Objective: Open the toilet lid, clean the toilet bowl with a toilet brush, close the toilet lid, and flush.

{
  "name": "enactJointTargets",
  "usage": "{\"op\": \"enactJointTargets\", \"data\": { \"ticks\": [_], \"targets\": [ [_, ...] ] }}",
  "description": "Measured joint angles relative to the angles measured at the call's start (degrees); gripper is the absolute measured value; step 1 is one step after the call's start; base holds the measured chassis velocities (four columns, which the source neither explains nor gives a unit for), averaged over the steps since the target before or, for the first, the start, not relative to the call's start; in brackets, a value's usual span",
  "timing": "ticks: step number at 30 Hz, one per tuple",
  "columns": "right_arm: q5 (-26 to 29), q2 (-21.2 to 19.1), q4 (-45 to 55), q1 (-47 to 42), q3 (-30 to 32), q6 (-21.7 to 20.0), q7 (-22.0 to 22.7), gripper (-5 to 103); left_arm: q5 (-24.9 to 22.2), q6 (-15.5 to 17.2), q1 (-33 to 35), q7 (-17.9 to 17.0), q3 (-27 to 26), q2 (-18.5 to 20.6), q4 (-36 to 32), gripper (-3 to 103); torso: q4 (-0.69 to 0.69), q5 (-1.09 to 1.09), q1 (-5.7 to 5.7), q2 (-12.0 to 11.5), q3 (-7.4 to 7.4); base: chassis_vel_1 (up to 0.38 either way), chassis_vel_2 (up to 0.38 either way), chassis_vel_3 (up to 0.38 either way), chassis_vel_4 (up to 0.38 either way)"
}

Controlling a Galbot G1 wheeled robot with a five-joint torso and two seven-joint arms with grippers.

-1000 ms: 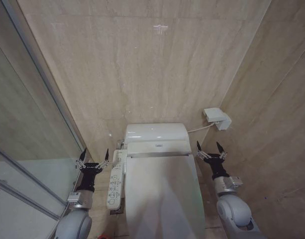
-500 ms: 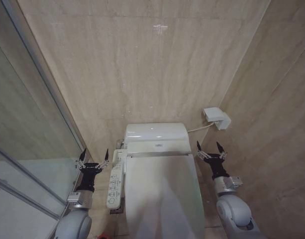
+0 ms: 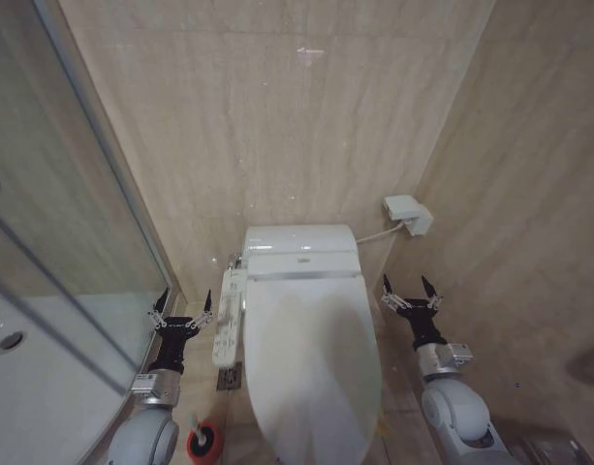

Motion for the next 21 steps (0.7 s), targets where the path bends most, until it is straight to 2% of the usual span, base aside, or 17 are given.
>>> {"op": "enactJointTargets", "data": {
  "ticks": [7,17,18,19,21],
  "targets": [
    [0.0,0.0,0.0,0.0,0.0,0.0,0.0,100,0.0,0.0,0.0,0.0,0.0,0.0,0.0,100,0.0,-0.01,0.02,0.0,0.01,0.286,-0.302,-0.292,0.301],
    [0.0,0.0,0.0,0.0,0.0,0.0,0.0,100,0.0,0.0,0.0,0.0,0.0,0.0,0.0,100,-0.01,0.01,-0.03,0.0,-0.02,0.374,-0.364,-0.359,0.362],
    [0.0,0.0,0.0,0.0,0.0,0.0,0.0,100,0.0,0.0,0.0,0.0,0.0,0.0,0.0,100,-0.01,-0.04,-0.01,0.0,0.0,0.37,-0.355,-0.343,0.368],
    [0.0,0.0,0.0,0.0,0.0,0.0,0.0,100,0.0,0.0,0.0,0.0,0.0,0.0,0.0,100,0.02,0.0,0.03,0.0,0.02,0.37,-0.339,-0.355,0.368],
    [0.0,0.0,0.0,0.0,0.0,0.0,0.0,100,0.0,0.0,0.0,0.0,0.0,0.0,0.0,100,-0.01,0.03,0.0,0.0,0.0,0.35,-0.339,-0.336,0.32]
  ]
}}
